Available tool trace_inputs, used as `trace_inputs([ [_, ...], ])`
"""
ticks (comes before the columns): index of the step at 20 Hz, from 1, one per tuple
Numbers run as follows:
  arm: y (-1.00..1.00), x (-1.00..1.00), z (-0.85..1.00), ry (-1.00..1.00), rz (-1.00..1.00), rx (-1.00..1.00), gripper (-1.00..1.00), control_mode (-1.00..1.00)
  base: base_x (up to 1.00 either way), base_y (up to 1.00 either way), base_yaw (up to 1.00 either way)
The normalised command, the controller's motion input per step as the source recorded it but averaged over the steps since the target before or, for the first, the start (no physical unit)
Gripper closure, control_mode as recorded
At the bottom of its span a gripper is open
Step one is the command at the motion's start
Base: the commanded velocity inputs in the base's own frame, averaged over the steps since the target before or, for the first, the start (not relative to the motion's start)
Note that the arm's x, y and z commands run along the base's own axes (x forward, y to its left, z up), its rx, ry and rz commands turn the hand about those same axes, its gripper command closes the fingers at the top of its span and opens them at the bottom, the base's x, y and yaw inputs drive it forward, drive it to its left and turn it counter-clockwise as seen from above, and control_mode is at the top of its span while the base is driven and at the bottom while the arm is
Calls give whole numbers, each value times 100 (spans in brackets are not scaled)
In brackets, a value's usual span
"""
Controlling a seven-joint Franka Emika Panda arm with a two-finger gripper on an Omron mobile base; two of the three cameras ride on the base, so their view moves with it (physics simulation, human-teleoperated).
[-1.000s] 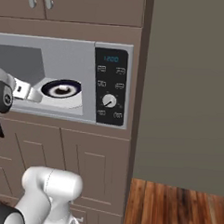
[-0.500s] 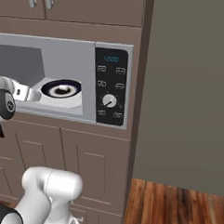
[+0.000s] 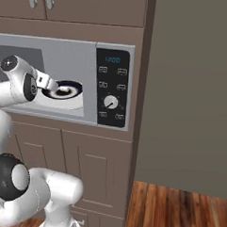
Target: Pick the marshmallow from the microwave and place it on plate located on the counter.
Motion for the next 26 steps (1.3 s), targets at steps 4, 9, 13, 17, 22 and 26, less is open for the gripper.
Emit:
trace_inputs([
  [4, 0, 79, -28, 11, 0, 0, -100, -100, 0, 0, 0],
  [9, 0, 51, -59, 2, 0, -2, -100, -100, 0, 0, 0],
  [13, 0, 39, -57, 0, 0, -1, -100, -100, 0, 0, 0],
  [17, 0, 47, -5, 0, 0, 0, -100, -100, 0, 0, 0],
  [22, 0, 51, 0, 0, 0, 0, -100, -100, 0, 0, 0],
  [26, 0, 31, -17, 0, 0, 0, -100, -100, 0, 0, 0],
])
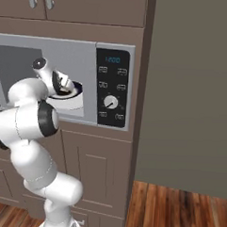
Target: Pick the marshmallow from the microwave and place it on plate located on the counter.
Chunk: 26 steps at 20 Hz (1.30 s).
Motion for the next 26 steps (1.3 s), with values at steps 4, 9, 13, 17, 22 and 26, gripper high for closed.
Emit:
trace_inputs([
  [4, 0, 13, -30, 0, 0, -1, -100, -100, 0, 0, 0],
  [9, 0, 13, -17, 0, 0, -1, -100, -100, 0, 0, 0],
  [13, 0, 24, 0, 0, 0, 0, -100, -100, 0, 0, 0],
  [17, 0, 19, 0, 0, 0, 0, -100, -100, 0, 0, 0],
  [22, 0, 14, -3, 0, 0, 0, -100, -100, 0, 0, 0],
  [26, 2, 14, -10, 0, 0, 0, -100, -100, 0, 0, 0],
])
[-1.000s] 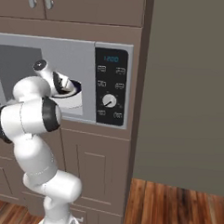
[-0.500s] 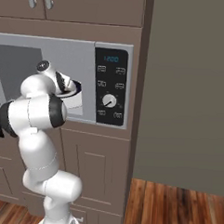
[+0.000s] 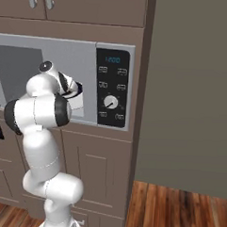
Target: Pick the marshmallow from the microwave and place it on plate located on the counter.
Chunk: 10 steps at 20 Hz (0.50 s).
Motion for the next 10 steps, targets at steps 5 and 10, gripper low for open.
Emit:
trace_inputs([
  [5, 10, 9, -19, 3, 0, -3, -100, -100, 0, 0, 0],
  [10, 9, 15, -4, 1, 0, -1, -100, -100, 0, 0, 0],
])
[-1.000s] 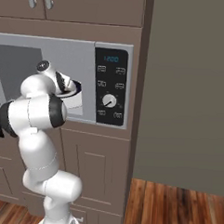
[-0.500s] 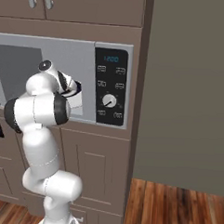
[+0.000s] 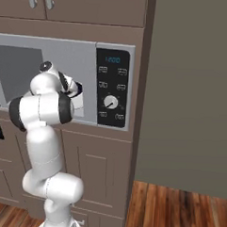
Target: Pick the marshmallow from the microwave and place it on plate located on the counter.
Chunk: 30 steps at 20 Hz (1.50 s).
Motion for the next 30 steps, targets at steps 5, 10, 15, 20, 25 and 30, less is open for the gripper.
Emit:
trace_inputs([
  [5, 1, 18, -1, 0, 0, 0, -100, -100, 0, 0, 0],
  [10, 0, 2, -27, 0, 0, 0, 100, -100, 0, 0, 0],
  [15, 0, 0, -27, 1, 0, 0, 100, -100, 0, 0, 0],
  [20, 0, -19, -7, 0, 0, 0, 100, -100, 0, 0, 0],
  [25, -8, -51, -2, -1, 0, 0, 100, -100, 0, 0, 0],
  [30, -37, -100, 23, 0, 0, 0, 100, -100, 0, 0, 0],
])
